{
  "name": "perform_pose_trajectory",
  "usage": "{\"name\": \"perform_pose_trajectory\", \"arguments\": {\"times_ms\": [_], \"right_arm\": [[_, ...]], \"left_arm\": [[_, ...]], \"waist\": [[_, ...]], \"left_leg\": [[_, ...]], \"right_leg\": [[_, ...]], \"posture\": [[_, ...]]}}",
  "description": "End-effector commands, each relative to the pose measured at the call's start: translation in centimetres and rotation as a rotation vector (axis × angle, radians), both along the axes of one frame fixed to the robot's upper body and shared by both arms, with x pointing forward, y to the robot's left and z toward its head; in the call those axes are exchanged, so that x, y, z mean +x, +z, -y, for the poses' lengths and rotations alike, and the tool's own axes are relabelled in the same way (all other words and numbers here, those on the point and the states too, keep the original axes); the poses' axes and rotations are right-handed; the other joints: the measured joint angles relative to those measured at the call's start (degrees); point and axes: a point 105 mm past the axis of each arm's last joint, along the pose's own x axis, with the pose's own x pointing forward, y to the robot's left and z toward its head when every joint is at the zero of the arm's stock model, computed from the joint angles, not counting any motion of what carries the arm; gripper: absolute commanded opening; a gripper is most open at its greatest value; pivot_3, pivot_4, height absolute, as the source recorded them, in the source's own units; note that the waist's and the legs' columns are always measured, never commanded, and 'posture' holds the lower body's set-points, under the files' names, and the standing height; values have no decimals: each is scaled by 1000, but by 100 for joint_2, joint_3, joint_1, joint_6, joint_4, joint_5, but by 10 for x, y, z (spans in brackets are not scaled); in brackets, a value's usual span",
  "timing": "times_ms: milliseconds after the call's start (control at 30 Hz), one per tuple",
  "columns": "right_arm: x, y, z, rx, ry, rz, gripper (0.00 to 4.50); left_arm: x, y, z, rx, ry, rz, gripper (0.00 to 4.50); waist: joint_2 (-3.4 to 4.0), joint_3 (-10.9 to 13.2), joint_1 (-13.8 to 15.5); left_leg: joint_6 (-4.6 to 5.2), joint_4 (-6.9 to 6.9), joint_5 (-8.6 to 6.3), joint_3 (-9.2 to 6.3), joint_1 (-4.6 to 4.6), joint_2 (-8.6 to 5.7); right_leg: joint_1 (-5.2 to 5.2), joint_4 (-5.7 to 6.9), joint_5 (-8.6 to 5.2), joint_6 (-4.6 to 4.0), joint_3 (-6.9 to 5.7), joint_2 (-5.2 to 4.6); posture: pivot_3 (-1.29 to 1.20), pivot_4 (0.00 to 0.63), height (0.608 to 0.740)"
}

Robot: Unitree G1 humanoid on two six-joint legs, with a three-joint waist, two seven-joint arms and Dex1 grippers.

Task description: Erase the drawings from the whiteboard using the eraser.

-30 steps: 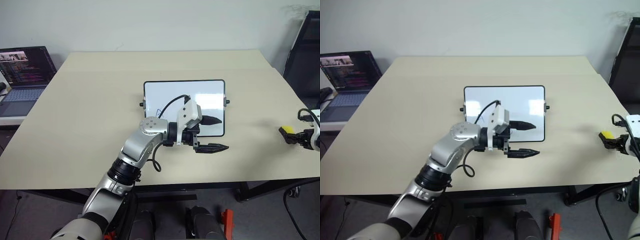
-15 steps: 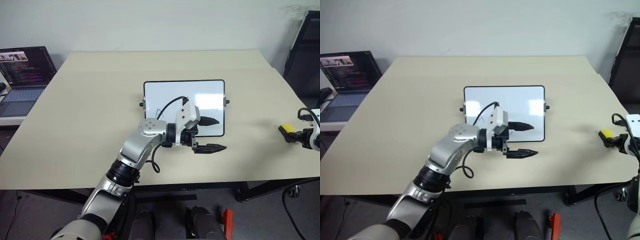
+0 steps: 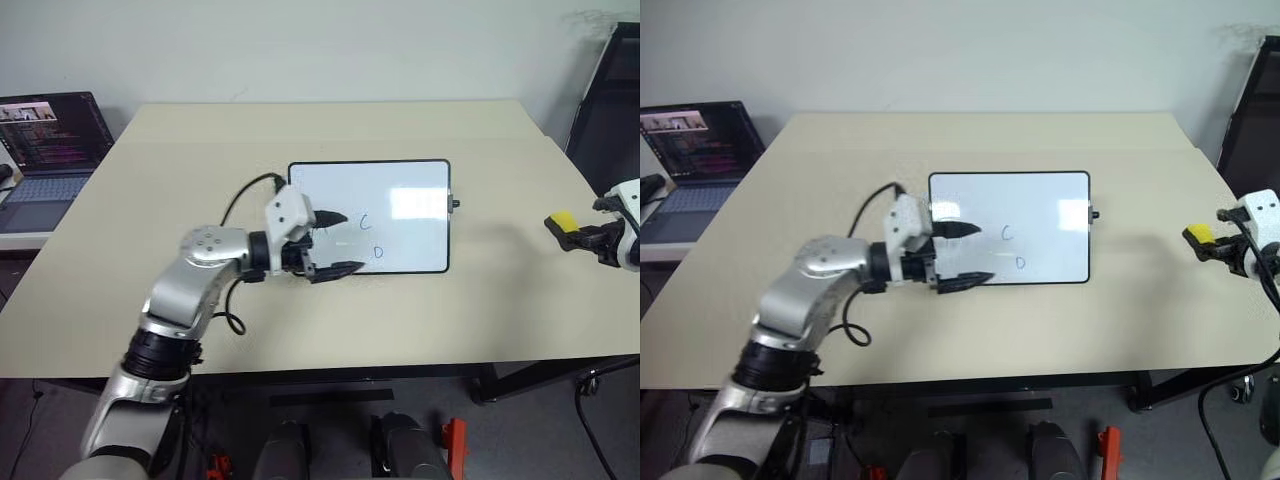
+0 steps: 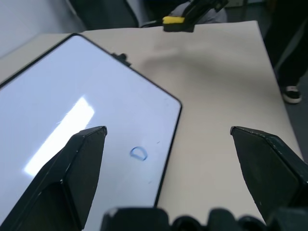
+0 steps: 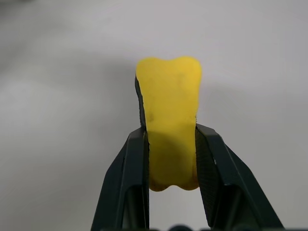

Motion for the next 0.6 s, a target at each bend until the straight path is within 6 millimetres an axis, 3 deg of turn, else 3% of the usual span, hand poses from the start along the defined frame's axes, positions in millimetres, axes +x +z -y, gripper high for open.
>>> {"name": "perform_pose_trajectory", "arguments": {"times_ms": [33,133,267,367,600], "right_arm": [[3,27,-17,-15,52,82,964],[5,38,-25,-24,66,114,964],[10,62,-46,-33,119,179,964],[11,78,-62,-54,170,218,964],[9,92,-71,-74,206,254,964]], "left_arm": [[6,31,-63,-22,163,77,4500],[-7,25,-86,61,173,62,4500],[-8,12,-104,192,218,116,4500],[-11,19,-106,190,209,164,4500],[-11,26,-105,175,201,192,4500]], "waist": [[1,0,-26],[2,1,-43],[2,2,25],[1,3,71],[1,3,102]], "left_leg": [[0,-1,0,0,1,5],[2,-10,-2,1,3,14],[0,-7,-5,4,-2,12],[-1,-5,-5,1,-3,12],[0,-9,-8,3,-7,14]], "right_leg": [[-2,2,0,-3,0,4],[-5,-1,-3,-12,0,13],[-5,-6,-3,-11,-1,6],[-6,-5,-3,-12,-8,5],[-8,-12,-4,-14,-9,5]], "posture": [[0,150,740],[0,150,740],[0,150,740],[0,150,740],[0,150,740]]}}
